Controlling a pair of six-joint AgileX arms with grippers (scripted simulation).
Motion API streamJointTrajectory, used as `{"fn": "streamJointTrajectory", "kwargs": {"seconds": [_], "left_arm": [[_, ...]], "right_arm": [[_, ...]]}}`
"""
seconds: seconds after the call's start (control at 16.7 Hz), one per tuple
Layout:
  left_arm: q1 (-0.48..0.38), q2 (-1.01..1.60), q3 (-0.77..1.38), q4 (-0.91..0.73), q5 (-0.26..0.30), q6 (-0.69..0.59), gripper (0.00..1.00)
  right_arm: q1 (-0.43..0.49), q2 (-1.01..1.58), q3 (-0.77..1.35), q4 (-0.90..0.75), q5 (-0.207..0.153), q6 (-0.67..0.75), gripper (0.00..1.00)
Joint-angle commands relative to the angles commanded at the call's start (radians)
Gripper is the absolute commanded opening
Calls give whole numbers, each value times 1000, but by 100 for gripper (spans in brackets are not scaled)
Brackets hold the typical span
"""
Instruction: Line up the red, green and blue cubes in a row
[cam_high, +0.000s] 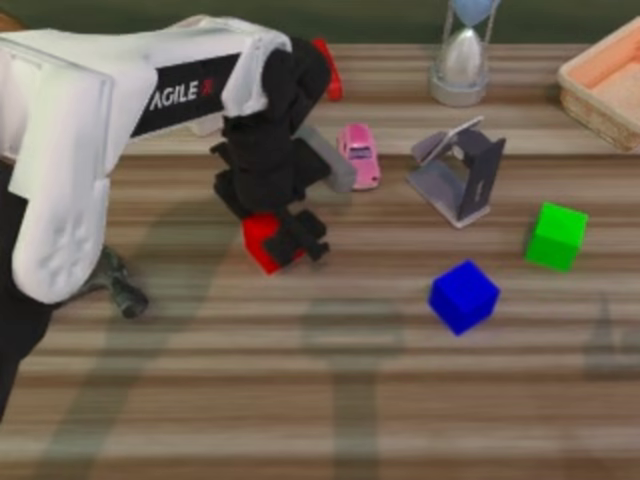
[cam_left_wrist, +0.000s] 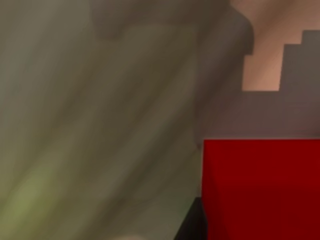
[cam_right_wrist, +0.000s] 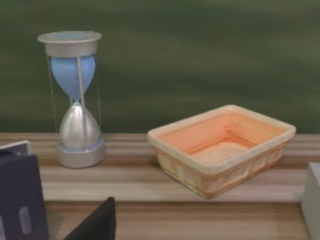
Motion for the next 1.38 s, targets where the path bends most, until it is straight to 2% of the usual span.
{"fn": "streamJointTrajectory", "kwargs": {"seconds": [0.12,0.18,0.72,1.14,1.38], "left_arm": [[0,0,0,0,0,0,2],[0,0,0,0,0,0,0],[0,-28,7,-14,10,-5,0],[17,-74,167,-228,9,-7,0],[20,-83,185,-247,9,-8,0]], "right_arm": [[0,0,0,0,0,0,100],[0,0,0,0,0,0,100],[0,0,0,0,0,0,100],[0,0,0,0,0,0,100],[0,0,0,0,0,0,100]]}}
